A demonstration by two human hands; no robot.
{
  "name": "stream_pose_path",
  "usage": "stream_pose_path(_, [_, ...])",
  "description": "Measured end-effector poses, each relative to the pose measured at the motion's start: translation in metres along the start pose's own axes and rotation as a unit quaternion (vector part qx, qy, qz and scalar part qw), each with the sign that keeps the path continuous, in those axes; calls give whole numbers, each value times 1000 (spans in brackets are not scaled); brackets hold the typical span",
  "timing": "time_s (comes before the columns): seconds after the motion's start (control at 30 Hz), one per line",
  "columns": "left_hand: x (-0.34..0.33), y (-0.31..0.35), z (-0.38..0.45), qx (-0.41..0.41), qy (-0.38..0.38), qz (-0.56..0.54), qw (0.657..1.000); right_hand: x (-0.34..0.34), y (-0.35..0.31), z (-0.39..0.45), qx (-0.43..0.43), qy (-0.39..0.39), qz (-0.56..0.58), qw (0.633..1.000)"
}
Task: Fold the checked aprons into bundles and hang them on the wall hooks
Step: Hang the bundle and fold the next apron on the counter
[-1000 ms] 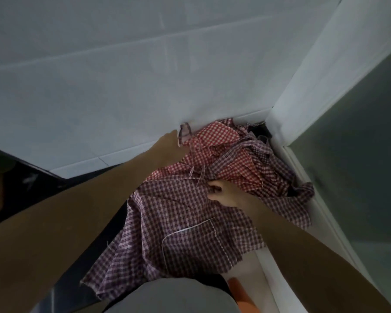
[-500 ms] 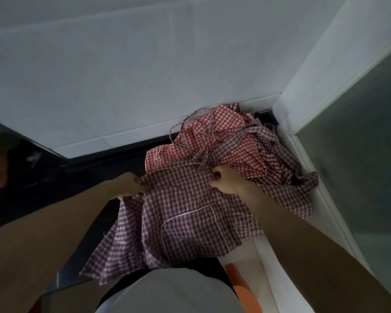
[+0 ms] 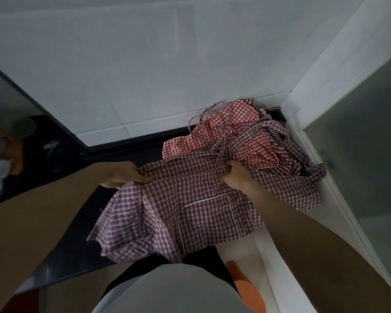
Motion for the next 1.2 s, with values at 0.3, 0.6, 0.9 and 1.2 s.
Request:
stream_pose_path(0.3, [40, -2, -25, -53, 51, 114, 991, -23, -5, -6, -14, 82, -5, 997])
stream_pose_path(0.6, [123, 1, -41, -83, 269, 361, 889, -24, -23, -15, -30, 62, -11, 998])
stream_pose_path(0.9, [159, -29, -40, -85, 270, 238, 929, -26, -9, 0, -74, 64, -24, 995])
stream_pose_path(1.2, [137, -86, -28, -3, 405, 204, 891, -31, 38, 44, -106, 77, -38, 991])
Point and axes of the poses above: each hand's wrist, its own z-axis towards the middle knuckle, its own x-axis out of the back of the hand, y = z × x, the point moved 9 cm from there along z, towards the middle knuckle, and after that the axes turned 7 degrees about y, right-handed, at the moved point
